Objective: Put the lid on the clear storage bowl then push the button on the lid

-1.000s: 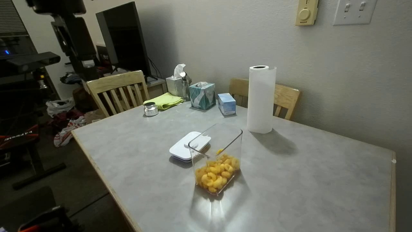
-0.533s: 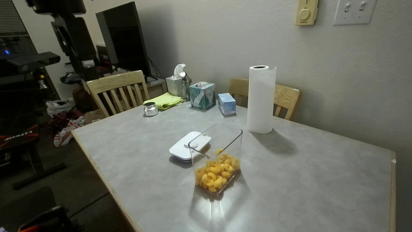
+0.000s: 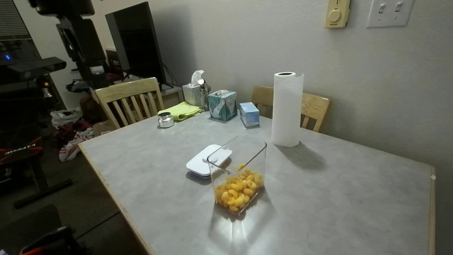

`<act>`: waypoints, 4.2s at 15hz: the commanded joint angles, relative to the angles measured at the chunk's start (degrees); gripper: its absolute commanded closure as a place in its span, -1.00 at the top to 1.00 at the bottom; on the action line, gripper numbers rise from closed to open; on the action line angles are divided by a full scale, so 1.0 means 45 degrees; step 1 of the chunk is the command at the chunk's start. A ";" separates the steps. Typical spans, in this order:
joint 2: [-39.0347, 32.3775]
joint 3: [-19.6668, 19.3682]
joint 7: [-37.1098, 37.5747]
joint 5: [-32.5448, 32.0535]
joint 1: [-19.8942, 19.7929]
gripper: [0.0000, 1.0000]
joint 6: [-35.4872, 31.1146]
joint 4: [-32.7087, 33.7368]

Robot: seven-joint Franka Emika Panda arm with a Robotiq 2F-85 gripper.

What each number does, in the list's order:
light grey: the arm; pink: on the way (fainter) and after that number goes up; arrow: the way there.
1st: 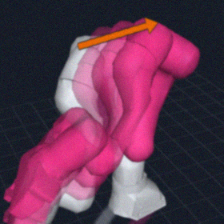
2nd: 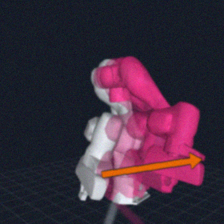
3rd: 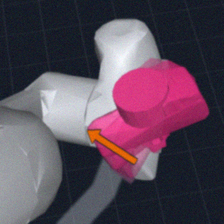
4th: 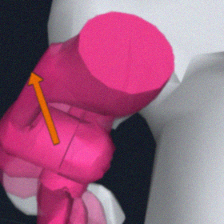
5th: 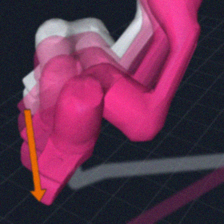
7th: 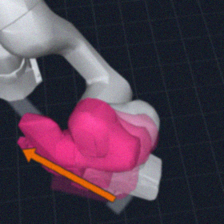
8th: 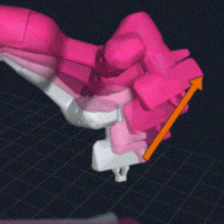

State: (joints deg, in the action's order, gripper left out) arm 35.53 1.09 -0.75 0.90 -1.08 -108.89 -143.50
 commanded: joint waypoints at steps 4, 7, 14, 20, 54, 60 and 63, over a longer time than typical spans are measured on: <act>-0.0212 -0.1044 -0.1584 -0.0447 -0.0054 1.00 -0.0214 0.0236; -0.0640 -0.2163 -0.3533 -0.0542 -0.0007 1.00 -0.0601 0.0613; -0.3344 -0.4095 -0.8011 0.0405 0.0394 1.00 -0.0916 0.2550; -0.3276 -0.3664 -0.7778 0.0330 -0.0004 1.00 -0.0835 0.2422; -1.5106 0.0355 -0.5948 0.1831 -0.0841 1.00 -0.1929 1.0817; -1.5761 0.0731 -0.6381 0.1485 -0.0954 1.00 -0.1770 1.0983; -1.5752 0.0671 -0.6015 0.1395 -0.0791 1.00 -0.1821 1.0869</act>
State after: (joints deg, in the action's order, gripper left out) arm -35.29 2.99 -28.29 7.91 -3.71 -117.17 -94.72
